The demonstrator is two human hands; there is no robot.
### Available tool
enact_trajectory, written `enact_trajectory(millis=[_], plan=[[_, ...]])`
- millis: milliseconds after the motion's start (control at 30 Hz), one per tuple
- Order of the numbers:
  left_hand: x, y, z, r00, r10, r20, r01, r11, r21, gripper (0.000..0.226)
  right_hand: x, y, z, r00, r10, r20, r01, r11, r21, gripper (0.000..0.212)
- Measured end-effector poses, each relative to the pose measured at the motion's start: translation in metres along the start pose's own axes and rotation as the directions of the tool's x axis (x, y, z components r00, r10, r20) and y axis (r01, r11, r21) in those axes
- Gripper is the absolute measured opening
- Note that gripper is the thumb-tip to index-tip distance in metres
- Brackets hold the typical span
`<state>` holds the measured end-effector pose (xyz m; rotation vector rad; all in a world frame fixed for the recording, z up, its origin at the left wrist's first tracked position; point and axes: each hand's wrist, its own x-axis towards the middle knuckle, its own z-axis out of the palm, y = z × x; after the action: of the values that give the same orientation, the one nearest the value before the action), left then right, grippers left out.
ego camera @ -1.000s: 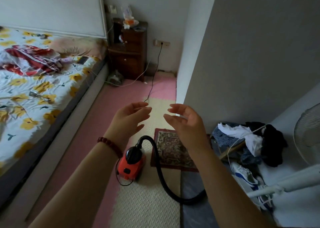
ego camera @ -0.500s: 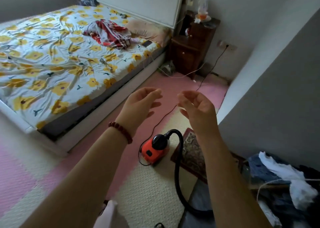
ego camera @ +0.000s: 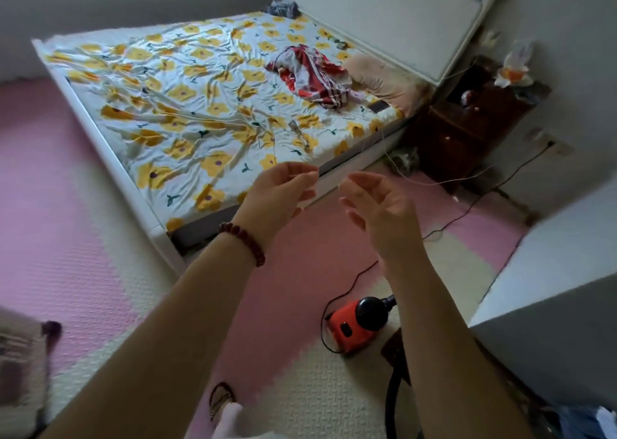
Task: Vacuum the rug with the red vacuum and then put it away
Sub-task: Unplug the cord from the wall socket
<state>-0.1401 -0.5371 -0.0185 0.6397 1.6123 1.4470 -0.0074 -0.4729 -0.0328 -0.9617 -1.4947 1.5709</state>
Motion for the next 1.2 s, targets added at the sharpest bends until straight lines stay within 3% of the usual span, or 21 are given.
enact_trajectory(millis=[267, 500, 800, 1200], plan=[[0.063, 0.026, -0.102, 1.0, 0.0, 0.003, 0.0, 1.0, -0.006, 0.008, 0.059, 0.008, 0.096, 1.0, 0.023, -0.012, -0.022, 0.996, 0.081, 0.007], [0.108, 0.025, -0.126, 0.998, -0.058, 0.02, 0.059, 0.996, -0.061, 0.008, 0.1, 0.012, 0.133, 0.999, 0.021, -0.037, -0.02, 0.999, 0.048, 0.006], [0.2, 0.044, -0.111, 0.998, -0.051, 0.032, 0.052, 0.998, -0.027, 0.007, 0.192, 0.017, 0.121, 0.993, 0.069, -0.093, -0.054, 0.986, 0.159, 0.006], [0.387, 0.097, -0.008, 0.996, -0.016, 0.092, 0.016, 1.0, 0.004, 0.008, 0.389, -0.002, 0.059, 0.99, 0.076, -0.122, -0.05, 0.979, 0.199, 0.005]])
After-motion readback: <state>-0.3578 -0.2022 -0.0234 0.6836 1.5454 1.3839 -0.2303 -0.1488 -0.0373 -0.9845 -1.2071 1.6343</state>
